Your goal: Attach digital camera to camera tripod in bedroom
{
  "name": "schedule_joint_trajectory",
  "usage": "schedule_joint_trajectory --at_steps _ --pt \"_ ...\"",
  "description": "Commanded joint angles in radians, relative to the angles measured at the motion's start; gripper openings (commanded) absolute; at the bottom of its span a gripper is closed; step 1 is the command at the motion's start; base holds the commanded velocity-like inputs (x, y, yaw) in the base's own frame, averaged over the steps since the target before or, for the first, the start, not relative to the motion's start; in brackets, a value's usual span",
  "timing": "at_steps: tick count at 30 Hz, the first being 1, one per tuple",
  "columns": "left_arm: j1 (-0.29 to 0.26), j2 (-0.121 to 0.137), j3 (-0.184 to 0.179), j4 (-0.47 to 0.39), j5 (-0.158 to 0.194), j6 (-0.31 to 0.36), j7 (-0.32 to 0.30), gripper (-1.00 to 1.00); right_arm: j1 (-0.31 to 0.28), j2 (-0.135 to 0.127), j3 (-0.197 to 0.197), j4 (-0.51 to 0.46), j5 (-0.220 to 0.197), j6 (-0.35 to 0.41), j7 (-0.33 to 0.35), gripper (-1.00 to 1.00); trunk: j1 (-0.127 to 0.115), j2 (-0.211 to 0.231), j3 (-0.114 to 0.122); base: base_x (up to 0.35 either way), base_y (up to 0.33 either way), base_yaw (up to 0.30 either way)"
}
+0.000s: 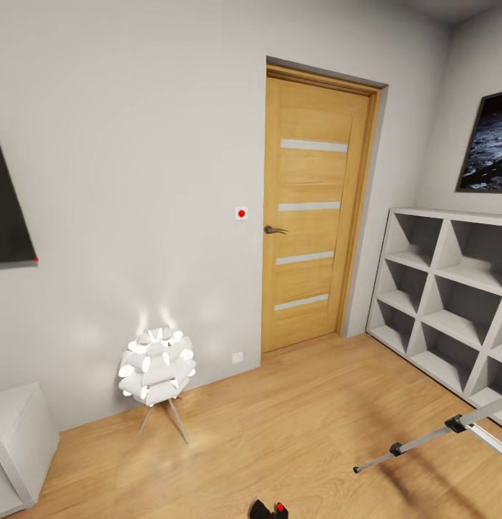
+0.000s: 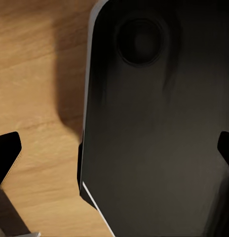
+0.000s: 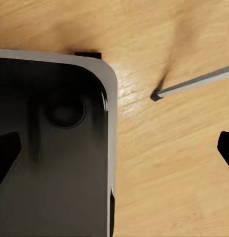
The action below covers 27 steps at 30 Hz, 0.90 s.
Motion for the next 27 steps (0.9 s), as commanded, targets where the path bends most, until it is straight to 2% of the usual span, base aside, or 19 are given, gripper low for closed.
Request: schedule_joint_trajectory --at_steps 1,14,22,23,24,27 --pt "0.001 0.000 0.006 -0.007 0.001 -0.007 0.000 1.00 0.001 0.000 0.001 -0.007 0.002 -0.007 0.001 1.00 0.000 0.000 -0.001 0.000 0.000 0.000" --pt "0.000 -0.002 0.006 -0.080 0.000 -0.070 0.000 1.00 -0.017 0.003 0.001 -0.081 0.003 -0.080 0.000 1.00 0.046 -0.084 -0.038 0.000 0.000 0.000" --pt "-0.023 -0.040 0.004 -0.125 0.000 -0.114 -0.004 1.00 -0.063 0.018 0.001 -0.126 0.001 -0.125 0.003 1.00 0.077 -0.140 -0.063 0.000 0.000 0.000" --pt "-0.052 -0.049 0.004 -0.985 0.000 -0.137 -0.004 1.00 -0.228 0.020 0.001 -0.587 0.001 -0.552 0.003 1.00 0.081 -0.147 -0.066 0.000 0.000 0.000" --pt "-0.098 -0.053 0.004 -0.998 0.000 -0.142 -0.004 1.00 -0.275 0.021 0.001 -0.590 0.002 -0.552 0.002 1.00 0.084 -0.154 -0.070 0.000 0.000 0.000" --pt "-0.180 -0.055 0.004 -0.999 0.000 -0.146 -0.004 1.00 -0.338 0.023 0.002 -0.594 0.003 -0.553 0.001 1.00 0.096 -0.175 -0.079 0.000 0.000 0.000"
